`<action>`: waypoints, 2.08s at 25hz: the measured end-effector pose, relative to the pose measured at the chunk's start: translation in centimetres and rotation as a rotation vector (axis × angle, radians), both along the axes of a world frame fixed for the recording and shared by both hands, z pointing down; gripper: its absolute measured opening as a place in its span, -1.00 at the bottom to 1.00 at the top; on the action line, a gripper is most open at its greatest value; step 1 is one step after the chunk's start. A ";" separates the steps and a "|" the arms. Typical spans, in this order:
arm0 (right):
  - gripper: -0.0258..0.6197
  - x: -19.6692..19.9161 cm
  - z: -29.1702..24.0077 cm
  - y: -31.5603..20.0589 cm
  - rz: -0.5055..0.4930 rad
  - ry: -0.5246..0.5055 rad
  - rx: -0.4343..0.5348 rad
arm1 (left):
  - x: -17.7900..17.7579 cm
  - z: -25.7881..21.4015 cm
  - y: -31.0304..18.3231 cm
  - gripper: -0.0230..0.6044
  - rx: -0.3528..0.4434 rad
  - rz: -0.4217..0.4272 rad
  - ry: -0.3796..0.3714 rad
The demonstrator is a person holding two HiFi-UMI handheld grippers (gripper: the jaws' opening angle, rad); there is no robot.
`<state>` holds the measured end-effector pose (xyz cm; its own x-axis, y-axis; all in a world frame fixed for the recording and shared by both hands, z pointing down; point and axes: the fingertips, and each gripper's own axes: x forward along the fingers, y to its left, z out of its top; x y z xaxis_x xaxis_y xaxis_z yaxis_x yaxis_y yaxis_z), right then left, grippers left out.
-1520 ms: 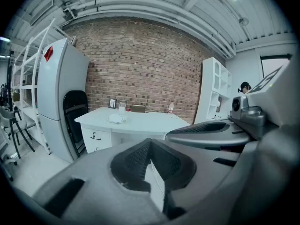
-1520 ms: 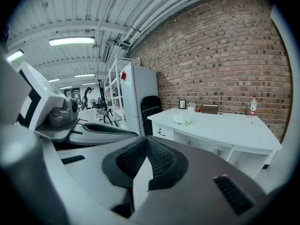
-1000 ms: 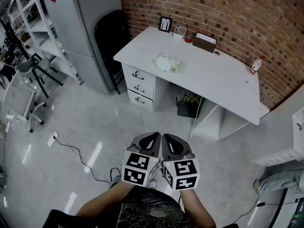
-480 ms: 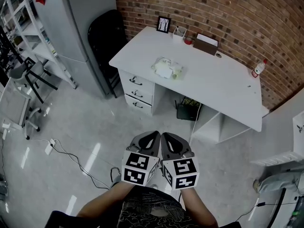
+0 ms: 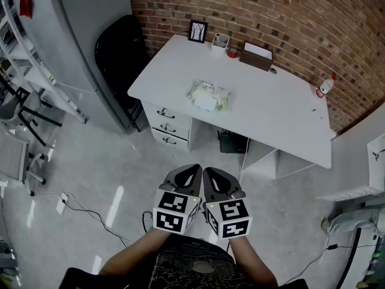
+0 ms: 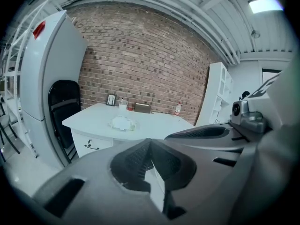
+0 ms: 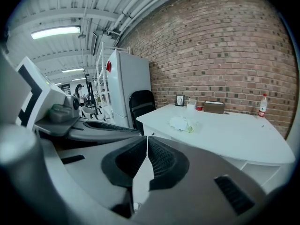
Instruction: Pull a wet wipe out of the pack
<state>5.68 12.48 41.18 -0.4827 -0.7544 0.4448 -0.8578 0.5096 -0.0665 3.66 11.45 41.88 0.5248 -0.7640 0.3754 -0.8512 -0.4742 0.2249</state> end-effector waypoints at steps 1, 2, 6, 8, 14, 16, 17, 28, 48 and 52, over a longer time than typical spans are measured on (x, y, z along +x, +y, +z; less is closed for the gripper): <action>-0.86 -0.3 0.0 -0.7 0.007 0.003 -0.003 | -0.3 -0.1 -0.8 -0.89 -0.002 0.007 0.003; -0.86 -0.6 -0.1 -1.3 0.015 0.007 -0.005 | -0.6 -0.1 -1.5 -0.89 -0.005 0.015 0.005; -0.86 -1.8 -0.4 -4.1 0.052 0.016 -0.011 | -1.6 -0.4 -4.2 -0.89 -0.011 0.057 0.007; -0.86 -2.5 -0.4 -5.3 0.067 0.018 -0.013 | -2.3 -0.5 -5.4 -0.89 -0.010 0.073 0.007; -0.86 -4.6 -0.5 -8.4 0.092 0.016 -0.012 | -4.5 -0.7 -8.8 -0.89 -0.006 0.102 0.008; -0.86 -5.2 -0.5 -9.2 0.101 0.013 -0.006 | -5.0 -0.8 -9.6 -0.89 0.001 0.112 0.009; -0.86 -5.5 -0.6 -9.6 0.105 0.011 -0.001 | -5.3 -0.9 -10.0 -0.89 0.005 0.116 0.009; -0.86 -7.1 -0.8 -11.8 0.125 -0.005 0.022 | -7.0 -1.0 -12.2 -0.89 0.022 0.139 0.007; -0.86 -4.5 1.3 -21.3 0.135 -0.017 -0.002 | -4.7 1.4 -21.2 -0.89 -0.004 0.152 -0.030; -0.86 -3.6 2.3 -24.2 0.137 -0.016 -0.026 | -3.9 2.3 -24.3 -0.89 -0.028 0.149 -0.031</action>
